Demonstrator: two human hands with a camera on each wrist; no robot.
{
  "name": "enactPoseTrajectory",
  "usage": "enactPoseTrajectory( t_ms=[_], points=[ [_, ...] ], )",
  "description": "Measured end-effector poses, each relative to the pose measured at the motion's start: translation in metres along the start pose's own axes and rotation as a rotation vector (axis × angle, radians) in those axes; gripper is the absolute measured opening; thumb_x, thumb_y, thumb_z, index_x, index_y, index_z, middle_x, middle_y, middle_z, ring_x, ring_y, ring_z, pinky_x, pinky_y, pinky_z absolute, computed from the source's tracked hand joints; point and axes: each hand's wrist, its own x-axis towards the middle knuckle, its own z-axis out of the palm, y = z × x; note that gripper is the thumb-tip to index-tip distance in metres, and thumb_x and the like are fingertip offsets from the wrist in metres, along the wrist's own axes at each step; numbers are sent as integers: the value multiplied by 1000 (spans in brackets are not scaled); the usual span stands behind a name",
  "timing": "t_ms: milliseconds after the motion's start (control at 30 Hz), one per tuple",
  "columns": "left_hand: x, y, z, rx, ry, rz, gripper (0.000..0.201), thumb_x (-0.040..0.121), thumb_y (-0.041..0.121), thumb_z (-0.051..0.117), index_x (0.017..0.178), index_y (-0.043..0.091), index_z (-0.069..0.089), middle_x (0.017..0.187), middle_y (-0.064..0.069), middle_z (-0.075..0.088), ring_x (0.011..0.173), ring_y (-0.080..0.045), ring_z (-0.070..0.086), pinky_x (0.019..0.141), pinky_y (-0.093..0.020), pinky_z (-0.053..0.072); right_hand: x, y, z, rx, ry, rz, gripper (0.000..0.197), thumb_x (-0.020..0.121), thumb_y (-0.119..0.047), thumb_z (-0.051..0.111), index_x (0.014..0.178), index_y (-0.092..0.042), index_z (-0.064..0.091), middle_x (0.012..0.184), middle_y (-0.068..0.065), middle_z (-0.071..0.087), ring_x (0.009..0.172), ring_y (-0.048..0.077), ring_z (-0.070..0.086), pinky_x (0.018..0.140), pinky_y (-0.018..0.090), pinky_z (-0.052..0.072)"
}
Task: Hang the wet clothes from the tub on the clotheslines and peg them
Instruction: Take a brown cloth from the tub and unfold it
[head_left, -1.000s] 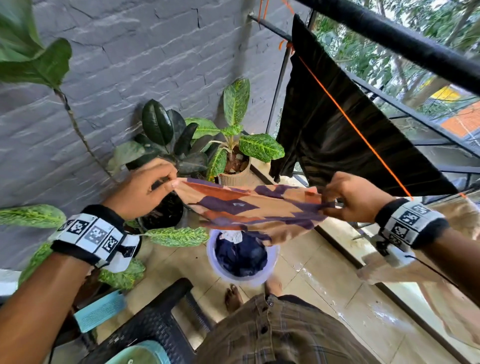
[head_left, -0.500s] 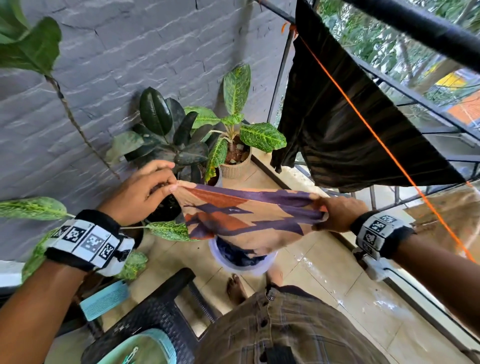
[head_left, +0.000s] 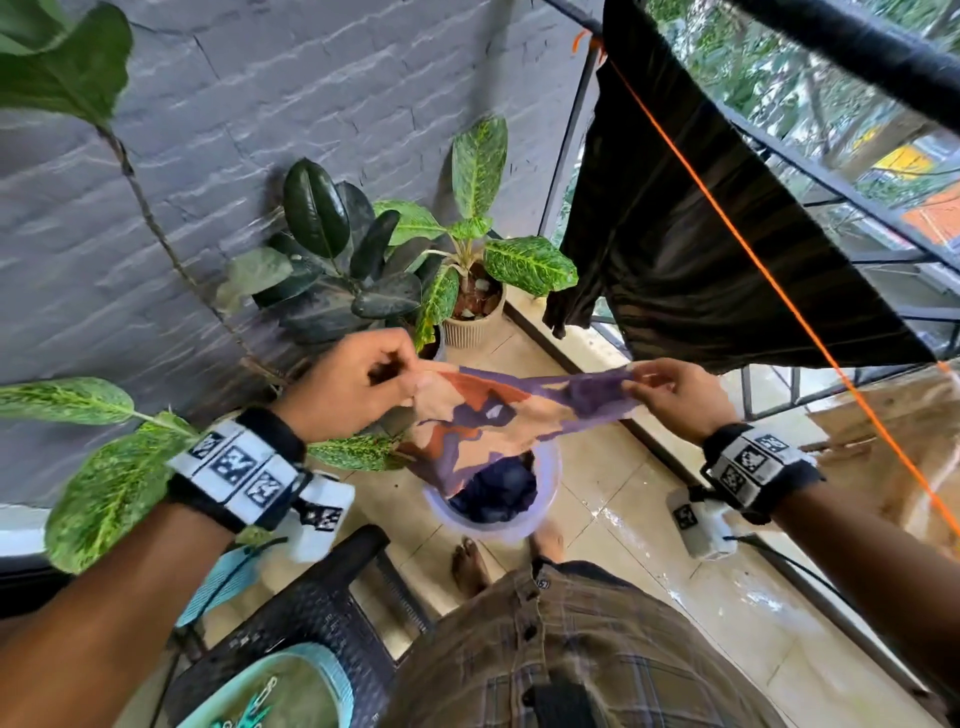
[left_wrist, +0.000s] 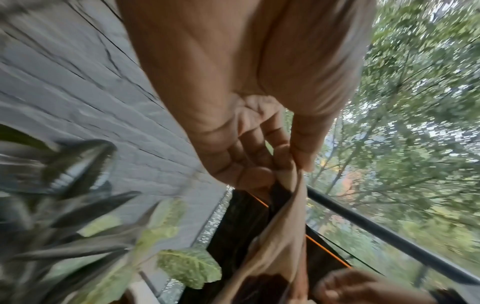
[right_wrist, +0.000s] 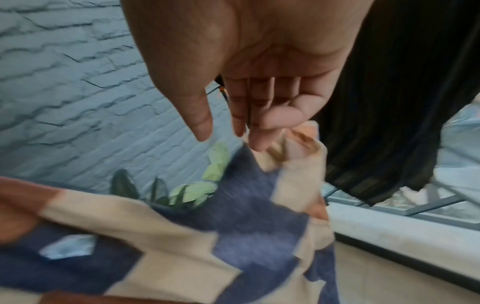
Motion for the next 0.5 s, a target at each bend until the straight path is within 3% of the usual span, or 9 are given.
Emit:
enactPoseTrajectory(
  t_ms=[67, 100, 167, 233, 300, 367, 433, 500],
  points=[
    [15, 20, 21, 23, 15, 10, 18, 81, 43, 63, 78, 25, 63, 75, 10, 64, 68, -7, 59, 64, -25, 48, -9, -32, 9, 188, -79, -114, 11, 84, -31, 75, 94, -25, 73, 88, -4, 72, 83, 13, 65, 72, 18, 50],
    [22, 30, 33, 59, 37, 9, 19, 81, 42, 65, 78, 24, 65, 74, 10, 65, 68, -9, 61, 63, -29, 50, -16, -50, 13, 291, -173, -171, 8, 84, -25, 77, 90, -23, 72, 84, -3, 72, 78, 13, 63, 68, 19, 50],
    [35, 47, 53, 153, 110, 2, 15, 82, 37, 72, 79, 22, 70, 71, 9, 67, 66, -9, 62, 62, -27, 52, -30, -81, 19, 504, -395, -248, 12, 80, -16, 79, 89, -18, 71, 79, 1, 71, 72, 17, 63, 67, 29, 52],
    [45, 60, 64, 185, 201, -14, 12, 81, 33, 76, 77, 22, 73, 65, 9, 68, 61, -5, 60, 57, -20, 47, -41, -101, 25, 611, -483, -282, 29, 76, -18, 84, 99, -14, 67, 78, 0, 70, 69, 18, 66, 65, 33, 54],
    [53, 69, 67, 153, 255, -18, 14, 81, 34, 77, 73, 23, 73, 59, 10, 67, 57, -1, 59, 54, -15, 41, -48, -114, 35, 548, -322, -341, 43, 72, -38, 84, 106, -21, 63, 81, -5, 70, 71, 12, 67, 67, 34, 57],
    [55, 74, 64, 152, 227, -12, 18, 82, 36, 77, 72, 23, 70, 56, 9, 65, 54, -2, 58, 52, -14, 41, -50, -120, 46, 503, -129, -369, 44, 72, -55, 72, 105, -27, 62, 87, -7, 69, 78, 9, 66, 75, 38, 58],
    [55, 76, 57, 145, 117, -13, 23, 81, 41, 76, 76, 20, 67, 57, 3, 66, 51, -8, 56, 52, -24, 46, -51, -123, 54, 527, -83, -415, 40, 79, -53, 63, 106, -23, 64, 95, 0, 70, 88, 20, 67, 81, 50, 55],
    [54, 76, 42, 126, 13, -27, 31, 75, 49, 78, 80, 21, 65, 54, 1, 61, 46, -10, 47, 48, -28, 39, -54, -126, 56, 639, -156, -428, 33, 84, -43, 65, 104, -16, 63, 95, 8, 69, 89, 30, 64, 83, 52, 52]
  ],
)
